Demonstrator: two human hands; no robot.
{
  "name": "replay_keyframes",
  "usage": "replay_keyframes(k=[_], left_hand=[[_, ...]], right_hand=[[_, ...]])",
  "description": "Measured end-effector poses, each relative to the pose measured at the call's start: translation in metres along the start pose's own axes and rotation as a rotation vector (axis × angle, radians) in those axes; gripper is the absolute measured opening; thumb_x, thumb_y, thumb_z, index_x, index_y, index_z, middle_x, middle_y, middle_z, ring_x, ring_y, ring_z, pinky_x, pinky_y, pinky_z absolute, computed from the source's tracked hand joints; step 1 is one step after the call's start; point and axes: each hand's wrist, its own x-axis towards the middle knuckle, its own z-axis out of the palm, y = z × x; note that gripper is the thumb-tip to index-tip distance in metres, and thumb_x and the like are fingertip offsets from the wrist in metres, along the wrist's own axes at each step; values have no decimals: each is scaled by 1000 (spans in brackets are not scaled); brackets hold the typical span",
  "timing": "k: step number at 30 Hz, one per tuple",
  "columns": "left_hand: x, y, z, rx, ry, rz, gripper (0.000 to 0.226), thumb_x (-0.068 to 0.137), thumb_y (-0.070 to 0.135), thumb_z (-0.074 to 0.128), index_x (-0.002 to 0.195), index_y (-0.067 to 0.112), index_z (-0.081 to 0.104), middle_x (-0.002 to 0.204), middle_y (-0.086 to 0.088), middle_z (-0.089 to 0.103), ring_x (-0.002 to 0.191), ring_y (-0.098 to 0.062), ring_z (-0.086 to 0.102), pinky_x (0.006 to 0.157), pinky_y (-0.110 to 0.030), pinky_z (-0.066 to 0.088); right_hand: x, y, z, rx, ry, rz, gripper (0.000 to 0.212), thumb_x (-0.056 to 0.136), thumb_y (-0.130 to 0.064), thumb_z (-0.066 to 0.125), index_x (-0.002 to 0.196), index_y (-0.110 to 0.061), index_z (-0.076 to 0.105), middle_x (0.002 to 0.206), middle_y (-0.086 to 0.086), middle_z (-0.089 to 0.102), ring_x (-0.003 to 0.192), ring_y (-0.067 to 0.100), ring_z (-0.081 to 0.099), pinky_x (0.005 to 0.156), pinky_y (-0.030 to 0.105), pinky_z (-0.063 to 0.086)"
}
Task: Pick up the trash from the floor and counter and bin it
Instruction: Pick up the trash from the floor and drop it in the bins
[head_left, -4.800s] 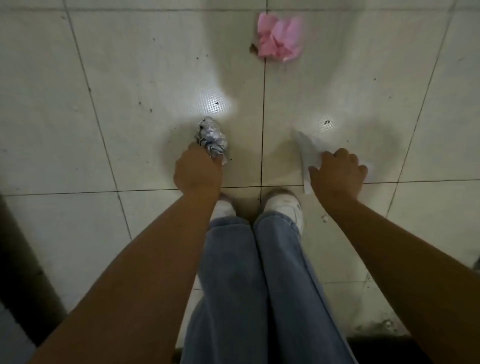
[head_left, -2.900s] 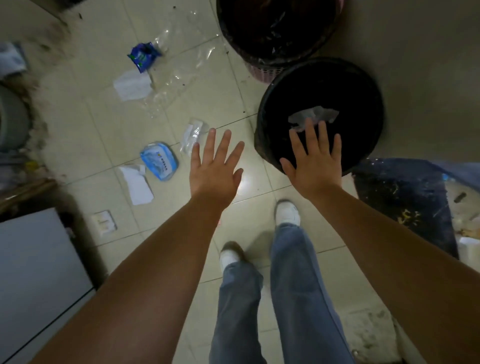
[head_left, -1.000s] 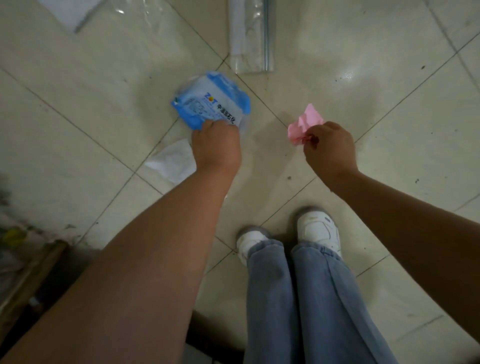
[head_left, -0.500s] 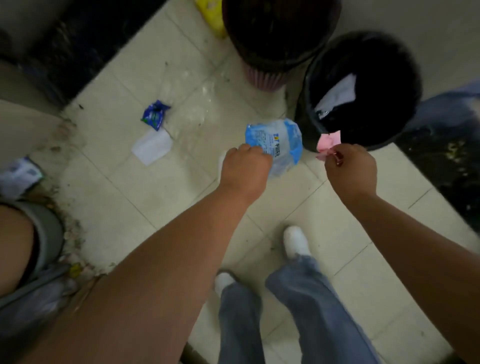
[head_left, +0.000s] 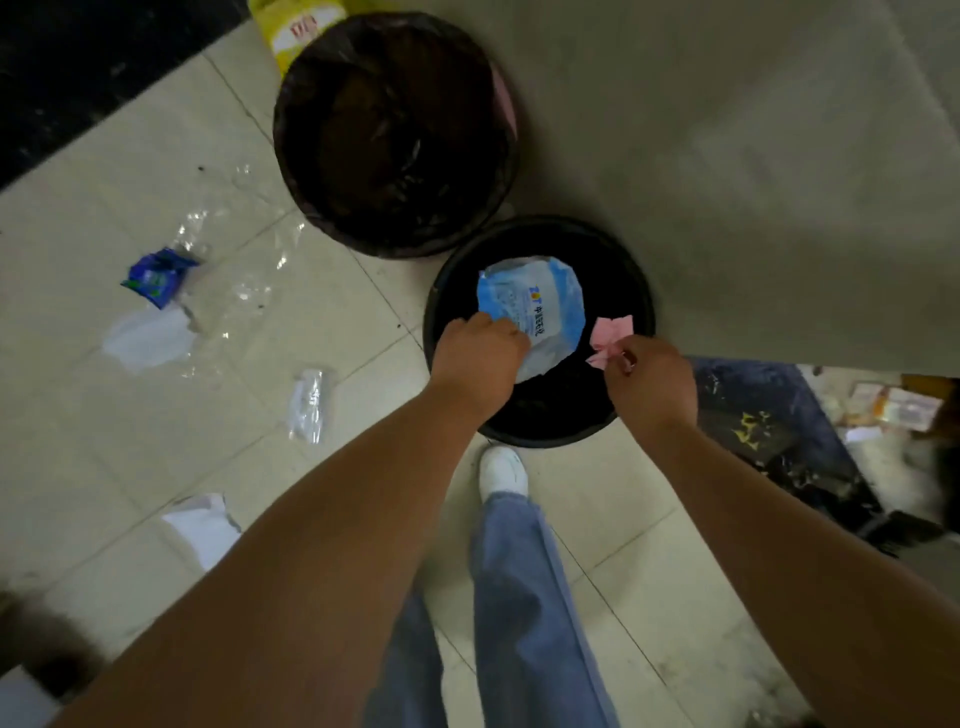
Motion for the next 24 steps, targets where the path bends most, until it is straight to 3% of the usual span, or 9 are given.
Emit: replay_keyframes(k=[2, 5, 9, 15, 20, 24], left_hand=[[4, 8, 14, -37, -24, -41, 40, 94, 9, 46, 134, 10, 45, 133, -11, 51, 122, -31, 46, 96, -38, 41], [-1, 9, 33, -131, -47, -136, 61, 96, 21, 47, 149, 11, 18, 151, -14, 31, 137, -31, 32, 110, -40, 32], [-33, -20, 43, -136, -13, -241, 67, 101, 32, 34, 151, 7, -2, 161, -13, 0, 150, -27, 0, 123, -38, 7], [-115, -92, 62, -227, 5, -496, 70, 101, 40, 30, 151, 4, -3, 161, -14, -6, 150, -27, -7, 123, -36, 0], [-203, -155, 99, -306, 62, -704, 79, 97, 47, 37, 151, 4, -2, 161, -13, -5, 150, -26, -8, 123, -36, 0], [-279, -201, 153, -378, 63, -825, 80, 96, 48, 38, 151, 5, -2, 162, -11, -4, 150, -24, -7, 123, -34, -1]], right_hand=[[4, 5, 12, -8, -64, 14, 36, 95, -16, 45, 130, -7, 49, 129, 21, 53, 113, 39, 55, 88, 41, 48], [0, 10, 29, -106, -158, 15, 54, 95, -28, 47, 144, -14, 30, 143, 17, 40, 128, 37, 42, 96, 44, 45], [-18, -9, 44, -285, -179, -165, 52, 97, -33, 39, 145, -17, 29, 153, 9, 31, 141, 33, 25, 109, 45, 35], [-61, -97, 67, -448, -256, -501, 62, 98, -42, 33, 151, -17, 12, 161, 7, 7, 149, 31, 1, 121, 46, 6], [-113, -179, 107, -567, -260, -795, 77, 93, -47, 42, 151, -15, 3, 161, 11, -1, 149, 30, -3, 122, 45, 3], [-161, -224, 157, -670, -256, -928, 78, 93, -47, 43, 151, -15, 2, 161, 11, -2, 149, 29, -5, 122, 43, 0]])
